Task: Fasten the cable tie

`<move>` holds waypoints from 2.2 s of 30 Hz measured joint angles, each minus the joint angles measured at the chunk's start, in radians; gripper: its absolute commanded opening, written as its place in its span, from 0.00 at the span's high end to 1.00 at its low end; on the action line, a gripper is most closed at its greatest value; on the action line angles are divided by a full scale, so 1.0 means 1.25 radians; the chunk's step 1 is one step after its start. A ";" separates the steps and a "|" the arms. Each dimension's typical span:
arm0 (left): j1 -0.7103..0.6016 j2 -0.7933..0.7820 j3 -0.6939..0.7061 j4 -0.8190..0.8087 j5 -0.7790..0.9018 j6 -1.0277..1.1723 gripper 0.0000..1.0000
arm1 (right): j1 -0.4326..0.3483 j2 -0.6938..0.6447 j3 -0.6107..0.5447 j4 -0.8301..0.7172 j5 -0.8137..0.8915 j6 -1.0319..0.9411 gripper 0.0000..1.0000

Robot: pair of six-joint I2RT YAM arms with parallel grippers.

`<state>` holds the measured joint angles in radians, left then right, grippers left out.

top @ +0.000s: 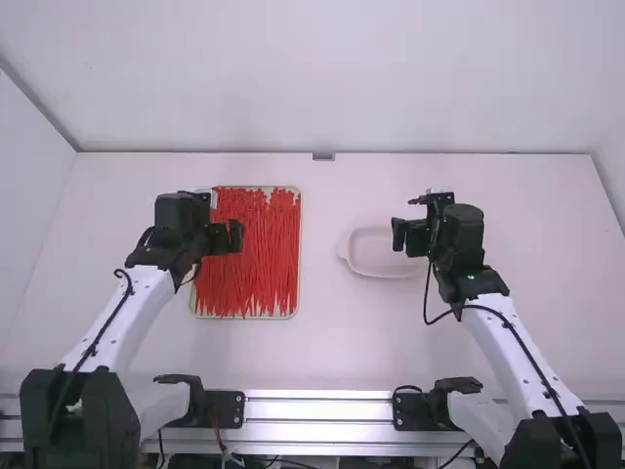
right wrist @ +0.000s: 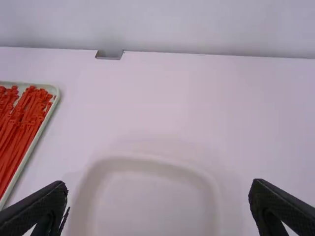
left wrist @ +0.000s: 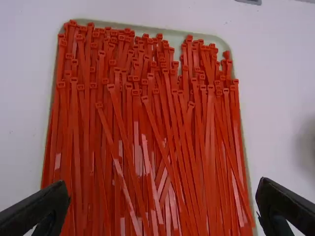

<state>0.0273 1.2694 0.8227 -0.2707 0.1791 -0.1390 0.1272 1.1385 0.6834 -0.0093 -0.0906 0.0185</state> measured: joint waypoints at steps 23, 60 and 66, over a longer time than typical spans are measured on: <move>0.005 0.385 0.273 -0.047 -0.003 0.000 0.01 | -0.001 0.000 0.000 -0.007 0.024 -0.002 0.02; 0.107 0.496 0.268 0.051 0.248 0.085 0.03 | -0.013 0.000 0.000 -0.020 0.025 0.001 0.02; 0.107 0.507 0.244 0.096 0.253 0.073 0.07 | -0.013 0.000 0.000 -0.022 0.024 -0.001 0.02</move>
<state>0.1616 1.9026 1.1271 -0.1509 0.4953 -0.0483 0.1104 1.1389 0.6834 -0.0368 -0.0605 0.0174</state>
